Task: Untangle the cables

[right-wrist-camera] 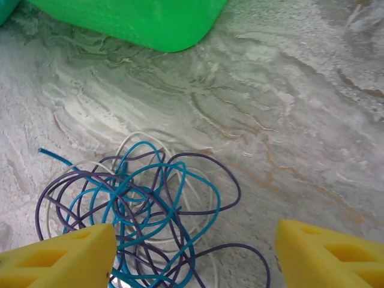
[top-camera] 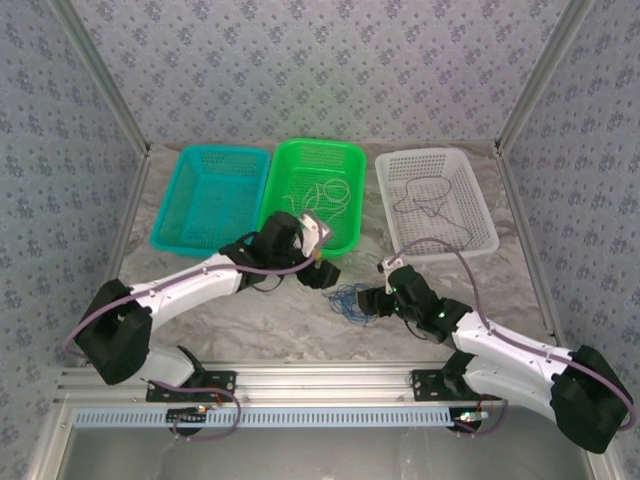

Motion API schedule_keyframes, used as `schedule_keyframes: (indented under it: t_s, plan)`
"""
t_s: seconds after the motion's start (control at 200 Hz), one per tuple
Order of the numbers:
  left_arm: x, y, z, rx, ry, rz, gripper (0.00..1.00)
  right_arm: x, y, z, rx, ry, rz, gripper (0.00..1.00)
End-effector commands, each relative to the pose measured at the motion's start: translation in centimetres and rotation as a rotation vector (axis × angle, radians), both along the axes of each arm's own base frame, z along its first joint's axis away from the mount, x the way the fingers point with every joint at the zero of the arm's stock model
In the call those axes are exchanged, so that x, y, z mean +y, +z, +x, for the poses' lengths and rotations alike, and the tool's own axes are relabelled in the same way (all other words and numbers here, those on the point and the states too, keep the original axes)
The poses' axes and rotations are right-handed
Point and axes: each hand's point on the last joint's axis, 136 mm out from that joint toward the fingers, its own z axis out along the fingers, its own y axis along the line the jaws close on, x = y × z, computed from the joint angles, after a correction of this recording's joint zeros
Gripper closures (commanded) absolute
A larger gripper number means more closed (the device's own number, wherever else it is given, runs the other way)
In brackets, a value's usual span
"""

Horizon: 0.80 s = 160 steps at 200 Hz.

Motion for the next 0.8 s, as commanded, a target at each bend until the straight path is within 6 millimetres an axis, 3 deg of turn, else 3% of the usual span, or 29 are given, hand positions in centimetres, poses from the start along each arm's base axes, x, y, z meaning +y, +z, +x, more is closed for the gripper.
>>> schedule_keyframes:
  t_s: [0.0, 0.135, 0.245, 0.36, 0.695, 0.735, 0.795]
  plan:
    - [-0.4, -1.4, -1.3, -0.026, -0.114, 0.041, 0.24, -1.1, 0.1, 0.1, 0.005, -0.059, 0.023, 0.27]
    - [-1.8, -1.7, -2.2, -0.027, -0.196, 0.032, 0.29, -2.1, 0.3, 0.1, 0.014, -0.089, 0.026, 0.27]
    - [-2.8, -3.4, -3.3, -0.009, -0.254, 0.093, 0.32, -2.8, 0.5, 0.0, 0.022, -0.113, 0.044, 0.27]
    - [-3.8, -4.9, -4.0, 0.009, -0.287, 0.140, 0.42, -3.7, 0.4, -0.1, 0.030, -0.147, 0.060, 0.25]
    - [-4.2, -7.1, -3.6, 0.009, -0.285, 0.231, 0.42, -6.6, 3.2, 0.4, -0.017, -0.249, 0.179, 0.20]
    - [-4.3, -7.4, -3.6, 0.008, -0.285, 0.246, 0.44, -6.9, 3.4, 0.4, -0.018, -0.261, 0.190, 0.20]
    - [-4.4, -7.7, -3.4, 0.008, -0.274, 0.260, 0.54, -7.6, 3.4, 0.4, -0.016, -0.289, 0.195, 0.20]
